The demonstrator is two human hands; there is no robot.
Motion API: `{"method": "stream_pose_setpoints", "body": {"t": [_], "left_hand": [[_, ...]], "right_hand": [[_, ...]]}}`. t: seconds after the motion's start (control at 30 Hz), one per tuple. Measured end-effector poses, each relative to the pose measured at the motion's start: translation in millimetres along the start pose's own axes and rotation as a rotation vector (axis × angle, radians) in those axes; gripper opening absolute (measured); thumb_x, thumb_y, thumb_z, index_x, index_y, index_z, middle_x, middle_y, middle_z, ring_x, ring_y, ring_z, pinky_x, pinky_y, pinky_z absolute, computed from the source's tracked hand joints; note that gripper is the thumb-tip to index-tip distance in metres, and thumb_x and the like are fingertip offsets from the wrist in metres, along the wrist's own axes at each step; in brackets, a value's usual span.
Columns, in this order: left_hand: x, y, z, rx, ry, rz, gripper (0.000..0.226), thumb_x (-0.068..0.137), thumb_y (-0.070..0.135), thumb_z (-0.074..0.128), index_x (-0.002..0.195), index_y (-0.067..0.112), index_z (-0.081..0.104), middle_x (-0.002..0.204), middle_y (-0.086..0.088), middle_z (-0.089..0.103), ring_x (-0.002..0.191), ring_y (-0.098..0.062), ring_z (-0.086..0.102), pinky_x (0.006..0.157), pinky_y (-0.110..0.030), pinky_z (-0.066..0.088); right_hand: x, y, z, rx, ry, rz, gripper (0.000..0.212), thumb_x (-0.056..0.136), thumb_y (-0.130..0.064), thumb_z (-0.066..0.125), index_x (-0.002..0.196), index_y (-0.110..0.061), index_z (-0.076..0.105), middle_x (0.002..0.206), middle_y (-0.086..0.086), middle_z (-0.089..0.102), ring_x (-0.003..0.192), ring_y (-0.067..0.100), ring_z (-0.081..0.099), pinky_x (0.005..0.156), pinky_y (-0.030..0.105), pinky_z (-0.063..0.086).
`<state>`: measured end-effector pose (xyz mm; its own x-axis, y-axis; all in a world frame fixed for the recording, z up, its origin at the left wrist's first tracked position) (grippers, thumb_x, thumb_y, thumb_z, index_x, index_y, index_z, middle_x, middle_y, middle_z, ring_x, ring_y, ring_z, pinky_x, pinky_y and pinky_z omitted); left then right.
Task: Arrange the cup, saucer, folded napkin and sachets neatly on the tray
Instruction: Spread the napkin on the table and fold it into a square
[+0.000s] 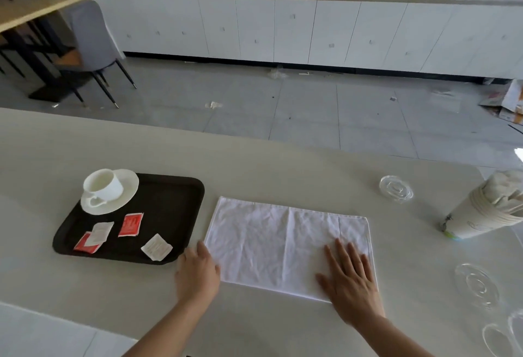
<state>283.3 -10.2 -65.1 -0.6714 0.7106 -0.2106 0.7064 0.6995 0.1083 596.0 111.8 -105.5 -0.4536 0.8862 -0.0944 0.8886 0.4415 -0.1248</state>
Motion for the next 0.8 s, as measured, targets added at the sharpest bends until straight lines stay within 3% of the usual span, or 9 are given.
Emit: {"method": "stream_pose_setpoints", "body": {"t": [0.1,0.23,0.37,0.47,0.57,0.7,0.8], "left_hand": [[5.4,-9.2,2.0,-0.107,-0.051,-0.133,0.038,0.082,0.033,0.069,0.104,0.005,0.053,0.104,-0.016,0.055,0.092,-0.031,0.057,0.072,-0.035,0.05],[18.1,-17.7,0.5,-0.337,-0.03,-0.235,0.015,0.081,0.015,0.065,0.083,0.004,0.056,0.083,-0.013,0.062,0.081,-0.032,0.06,0.066,-0.034,0.045],[22.1,-16.7,-2.6,-0.471,-0.056,-0.295,0.021,0.074,0.01,0.06,0.058,0.01,0.046,0.064,-0.009,0.055,0.071,-0.033,0.057,0.056,-0.032,0.037],[15.3,-8.7,-13.9,-0.635,-0.008,-0.294,0.007,0.074,0.006,0.056,0.068,0.006,0.054,0.07,-0.012,0.059,0.07,-0.032,0.057,0.058,-0.035,0.04],[5.1,2.6,-31.7,-0.724,0.057,-0.247,0.005,0.08,0.007,0.056,0.079,0.011,0.054,0.075,-0.005,0.06,0.067,-0.024,0.055,0.058,-0.034,0.041],[-7.2,27.3,-52.3,-0.628,0.219,-0.049,0.015,0.082,0.012,0.06,0.076,0.021,0.05,0.069,0.008,0.057,0.062,-0.012,0.053,0.05,-0.03,0.034],[-15.5,47.6,-61.9,-0.534,0.291,0.108,0.019,0.079,0.014,0.062,0.074,0.023,0.047,0.065,0.009,0.054,0.057,-0.012,0.051,0.048,-0.029,0.033]], "right_hand": [[-0.2,0.7,0.4,0.004,-0.005,-0.001,0.073,0.092,-0.07,0.01,0.154,-0.032,0.021,0.163,-0.002,0.015,0.15,0.018,0.001,0.119,0.043,0.003],[0.2,1.5,0.9,0.0,-0.007,0.009,0.073,0.092,-0.07,0.013,0.154,-0.032,0.022,0.163,-0.002,0.016,0.15,0.018,0.002,0.119,0.043,0.004],[0.5,-0.1,-0.7,0.001,0.003,0.007,0.073,0.092,-0.071,0.013,0.153,-0.031,0.025,0.162,-0.002,0.019,0.15,0.018,0.005,0.118,0.044,0.008],[0.9,0.1,-0.8,0.0,0.02,0.006,0.073,0.092,-0.071,0.013,0.152,-0.031,0.025,0.162,-0.003,0.02,0.149,0.018,0.005,0.118,0.044,0.009],[1.8,0.5,-0.5,0.023,0.029,0.003,0.074,0.091,-0.073,0.016,0.151,-0.031,0.029,0.161,-0.003,0.022,0.149,0.018,0.007,0.118,0.043,0.007],[4.2,4.0,0.2,0.123,0.081,0.025,0.075,0.088,-0.073,0.025,0.147,-0.028,0.038,0.159,-0.009,0.027,0.149,0.017,0.016,0.119,0.039,0.007],[9.0,0.4,-4.8,0.135,0.121,0.054,0.065,0.088,-0.065,0.033,0.14,-0.028,0.047,0.153,-0.006,0.04,0.143,0.021,0.029,0.117,0.039,0.016]]}}
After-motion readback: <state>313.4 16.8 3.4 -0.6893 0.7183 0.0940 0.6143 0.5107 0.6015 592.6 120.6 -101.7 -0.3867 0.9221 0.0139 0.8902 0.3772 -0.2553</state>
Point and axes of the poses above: each hand's wrist, its own x-axis towards the middle knuckle, its own z-axis out of the palm, y = z × x, the point moved 1 cm from there along x, towards the middle knuckle
